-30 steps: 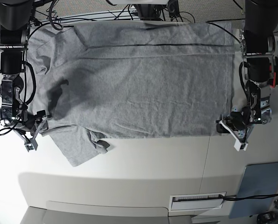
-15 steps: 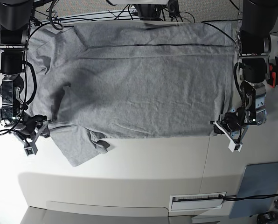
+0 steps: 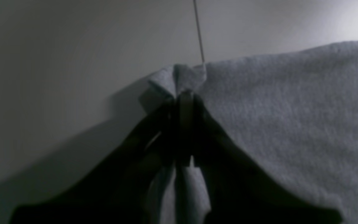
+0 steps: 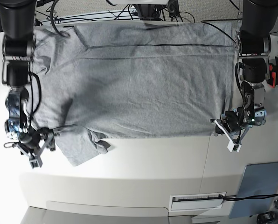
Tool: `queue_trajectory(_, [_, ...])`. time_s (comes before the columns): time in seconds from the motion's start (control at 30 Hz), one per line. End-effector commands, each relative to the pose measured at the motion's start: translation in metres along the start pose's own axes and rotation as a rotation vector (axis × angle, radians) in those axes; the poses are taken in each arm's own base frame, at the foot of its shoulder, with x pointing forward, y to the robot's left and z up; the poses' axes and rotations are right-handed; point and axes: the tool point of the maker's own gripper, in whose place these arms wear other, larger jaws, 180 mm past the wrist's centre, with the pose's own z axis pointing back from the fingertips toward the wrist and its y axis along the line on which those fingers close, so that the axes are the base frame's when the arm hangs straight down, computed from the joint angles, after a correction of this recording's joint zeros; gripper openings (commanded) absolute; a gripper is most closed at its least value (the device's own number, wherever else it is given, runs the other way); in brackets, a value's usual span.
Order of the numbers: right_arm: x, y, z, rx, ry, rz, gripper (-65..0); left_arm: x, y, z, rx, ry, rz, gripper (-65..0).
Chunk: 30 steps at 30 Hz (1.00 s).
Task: Fold the T-shirt properly
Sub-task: 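Grasp the hem corners of the shirt with both grippers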
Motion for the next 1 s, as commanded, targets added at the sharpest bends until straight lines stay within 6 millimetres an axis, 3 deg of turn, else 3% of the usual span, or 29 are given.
queue_trajectory(0.0, [0.022, -0.015, 0.003, -0.025, -0.039, -0.024, -24.4, 0.010, 0.010, 0.006, 0.031, 0.005, -0.016, -65.0])
queue_trajectory(0.17, [0.012, -0.008, -0.017, 0.007, 0.046, -0.099, -24.4, 0.004, 0.010, 0.006, 0.031, 0.037, -0.016, -65.0])
queue_trajectory(0.37, [-0.026, -0.007, -0.032, -0.009, 0.139, -0.065, -24.4, 0.005, 0.011, 0.006, 0.032, 0.033, -0.016, -65.0])
queue_trajectory(0.5, [-0.047, -0.008, -0.034, -0.019, 0.195, -0.040, -24.4, 0.007, 0.011, 0.006, 0.031, 0.023, -0.016, -65.0])
queue_trajectory(0.73, [-0.057, -0.006, -0.035, -0.015, 0.218, -0.034, -24.4, 0.010, 0.011, 0.006, 0.031, 0.006, -0.016, -65.0])
queue_trajectory(0.97, [-0.087, 0.002, -0.034, -0.005, 0.277, -0.026, -24.8, 0.009, 0.012, 0.007, 0.034, 0.007, -0.017, -65.0])
